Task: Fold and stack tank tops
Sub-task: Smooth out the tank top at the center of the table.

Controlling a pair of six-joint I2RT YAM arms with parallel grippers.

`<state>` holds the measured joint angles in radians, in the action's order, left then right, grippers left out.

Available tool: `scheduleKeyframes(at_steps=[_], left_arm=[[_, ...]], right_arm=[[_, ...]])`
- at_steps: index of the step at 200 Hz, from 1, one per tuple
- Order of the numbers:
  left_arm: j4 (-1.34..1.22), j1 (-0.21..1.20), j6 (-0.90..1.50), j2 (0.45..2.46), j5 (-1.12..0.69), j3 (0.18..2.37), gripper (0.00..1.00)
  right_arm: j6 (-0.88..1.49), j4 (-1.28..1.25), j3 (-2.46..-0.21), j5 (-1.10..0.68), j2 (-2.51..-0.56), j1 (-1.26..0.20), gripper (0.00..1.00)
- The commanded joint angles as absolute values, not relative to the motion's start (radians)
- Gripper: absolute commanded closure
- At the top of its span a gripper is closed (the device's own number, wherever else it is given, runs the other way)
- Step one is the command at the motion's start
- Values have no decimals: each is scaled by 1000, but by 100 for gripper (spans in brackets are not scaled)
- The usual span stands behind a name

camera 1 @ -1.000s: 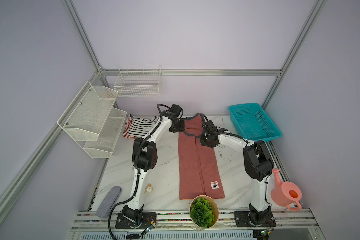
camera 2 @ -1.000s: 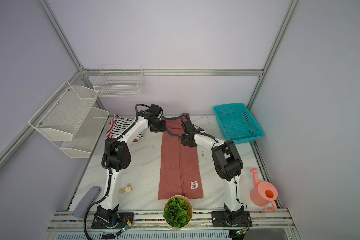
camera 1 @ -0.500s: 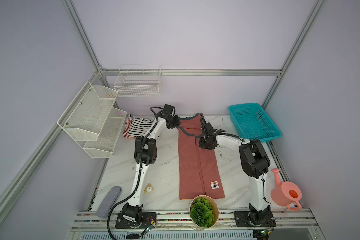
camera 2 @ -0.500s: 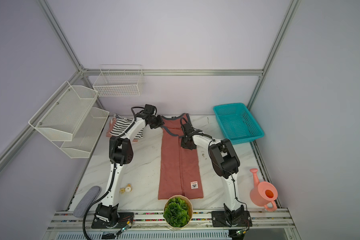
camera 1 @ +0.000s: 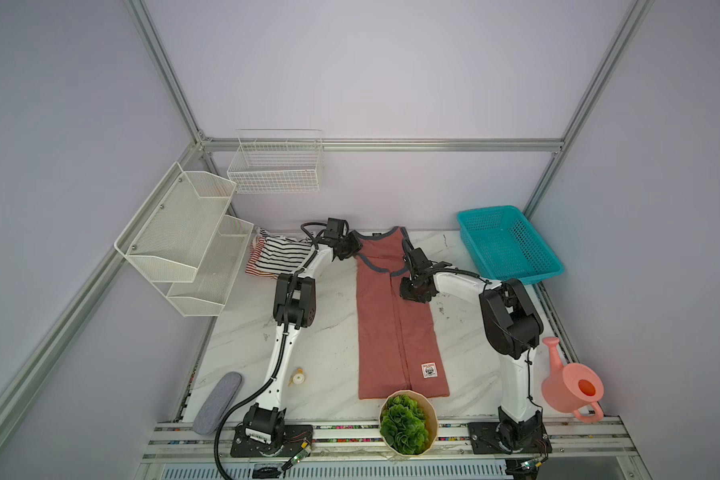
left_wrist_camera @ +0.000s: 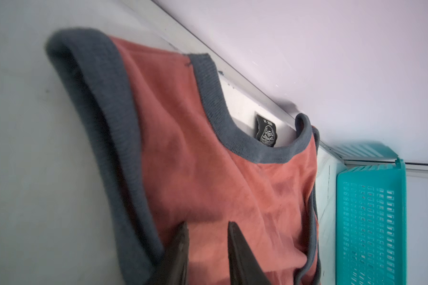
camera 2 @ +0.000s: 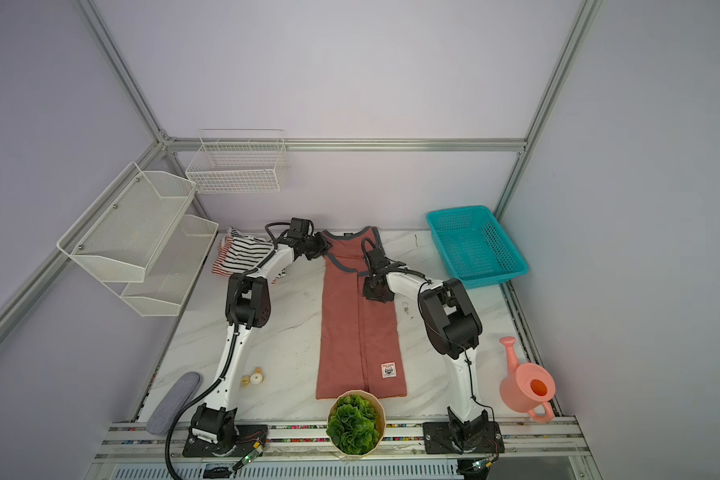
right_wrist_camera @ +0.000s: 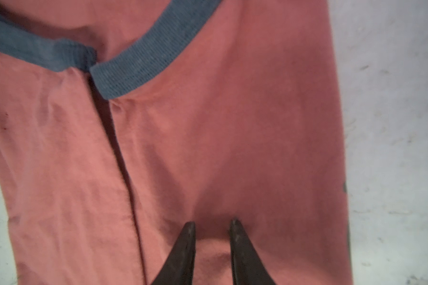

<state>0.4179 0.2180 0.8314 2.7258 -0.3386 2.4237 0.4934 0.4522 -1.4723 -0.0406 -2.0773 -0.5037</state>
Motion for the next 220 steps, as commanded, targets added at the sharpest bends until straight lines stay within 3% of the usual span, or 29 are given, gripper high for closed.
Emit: scheduleKeyframes(at_steps=[1,96,180,220], left_arm=[[343,210,876,2756,-344,2506,71],[104,200,1025,2850,-358,2551,71],[-123,220,970,2653,-427,2456,68],[-80,238,871,2359,-482,2137,70]], right_arm=[[505,506,-1442,-39,-2058,-499,71],[520,493,-1416,-52,-2077,-499,71],[527,365,-1354,-51,-1951,-500,66],[544,304,-1242,-13,-1741,-500,55]])
